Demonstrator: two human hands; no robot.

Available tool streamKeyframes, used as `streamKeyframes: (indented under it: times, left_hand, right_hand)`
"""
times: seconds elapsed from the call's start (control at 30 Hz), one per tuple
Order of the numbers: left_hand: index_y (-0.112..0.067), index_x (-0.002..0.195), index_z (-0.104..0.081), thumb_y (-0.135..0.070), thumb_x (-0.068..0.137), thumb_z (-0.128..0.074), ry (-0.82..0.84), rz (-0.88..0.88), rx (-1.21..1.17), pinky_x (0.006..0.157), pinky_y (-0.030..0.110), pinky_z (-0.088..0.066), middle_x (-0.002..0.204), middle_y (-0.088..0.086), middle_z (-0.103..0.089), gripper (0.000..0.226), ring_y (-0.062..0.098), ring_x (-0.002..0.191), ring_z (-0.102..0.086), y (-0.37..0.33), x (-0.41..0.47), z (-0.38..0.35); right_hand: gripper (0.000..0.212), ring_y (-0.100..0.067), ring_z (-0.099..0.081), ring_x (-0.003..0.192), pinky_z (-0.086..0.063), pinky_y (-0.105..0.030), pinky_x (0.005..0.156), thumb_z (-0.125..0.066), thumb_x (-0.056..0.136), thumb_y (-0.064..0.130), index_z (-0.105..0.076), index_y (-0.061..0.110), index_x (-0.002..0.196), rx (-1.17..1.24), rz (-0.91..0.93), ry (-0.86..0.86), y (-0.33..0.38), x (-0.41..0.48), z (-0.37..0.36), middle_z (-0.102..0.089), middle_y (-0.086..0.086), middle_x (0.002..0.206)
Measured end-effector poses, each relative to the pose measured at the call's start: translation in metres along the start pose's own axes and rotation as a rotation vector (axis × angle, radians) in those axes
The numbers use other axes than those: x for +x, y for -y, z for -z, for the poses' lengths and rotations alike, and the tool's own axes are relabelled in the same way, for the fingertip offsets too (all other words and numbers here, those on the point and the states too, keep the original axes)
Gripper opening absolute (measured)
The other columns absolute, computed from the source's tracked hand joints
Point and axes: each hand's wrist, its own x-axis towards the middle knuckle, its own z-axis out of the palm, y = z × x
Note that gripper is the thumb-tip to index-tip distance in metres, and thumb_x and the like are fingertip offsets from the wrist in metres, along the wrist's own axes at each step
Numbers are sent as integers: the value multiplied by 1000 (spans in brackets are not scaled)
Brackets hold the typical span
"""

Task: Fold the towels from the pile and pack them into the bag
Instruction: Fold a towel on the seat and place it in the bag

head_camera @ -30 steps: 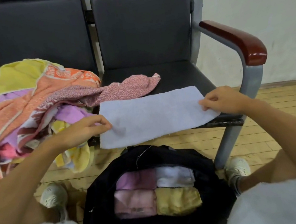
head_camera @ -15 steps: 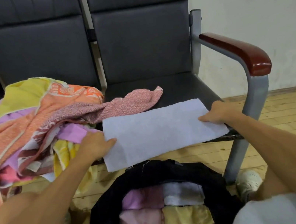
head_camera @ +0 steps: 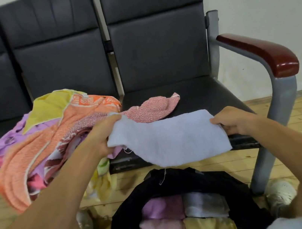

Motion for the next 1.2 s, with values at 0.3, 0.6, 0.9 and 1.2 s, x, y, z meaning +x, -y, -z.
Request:
streamKeyframes:
  times: [0.3, 0.6, 0.9, 1.2]
  left_hand:
    - [-9, 106, -62, -16, 89, -60, 194, -75, 211, 87, 37, -52, 107, 14, -65, 18, 24, 98, -63, -30, -15, -98]
    - [-5, 79, -49, -5, 91, -50, 403, -119, 483, 50, 23, -45, 71, 14, -52, 12, 12, 52, -57, 23, -24, -172]
    - [-18, 113, -60, -11, 95, -56, 473, -106, 272, 95, 33, -52, 112, 12, -69, 20, 20, 103, -67, 35, -22, -134]
    - [-20, 95, -71, 0, 94, -52, 316, -283, 364, 89, 20, -50, 103, -1, -71, 27, 13, 106, -65, 55, -17, -39]
  right_hand:
    - [29, -26, -68, 90, -57, -37, 67, -61, 93, 5, -57, 1, 122, 129, -69, 98, 3, -1, -4, -68, -14, 106]
    - [25, -29, -67, 101, -56, -42, 85, -55, 96, 3, -59, -3, 120, 228, -117, 186, -1, 4, 3, -68, -17, 112]
    - [42, -24, -69, 85, -56, -33, 62, -61, 96, 33, -59, -1, 121, 274, -53, 161, 0, -2, 0, -71, -15, 105]
    - [54, -23, -64, 101, -54, -42, 90, -75, 83, 39, -58, 7, 123, -39, 46, 112, 4, 1, -18, -67, -7, 115]
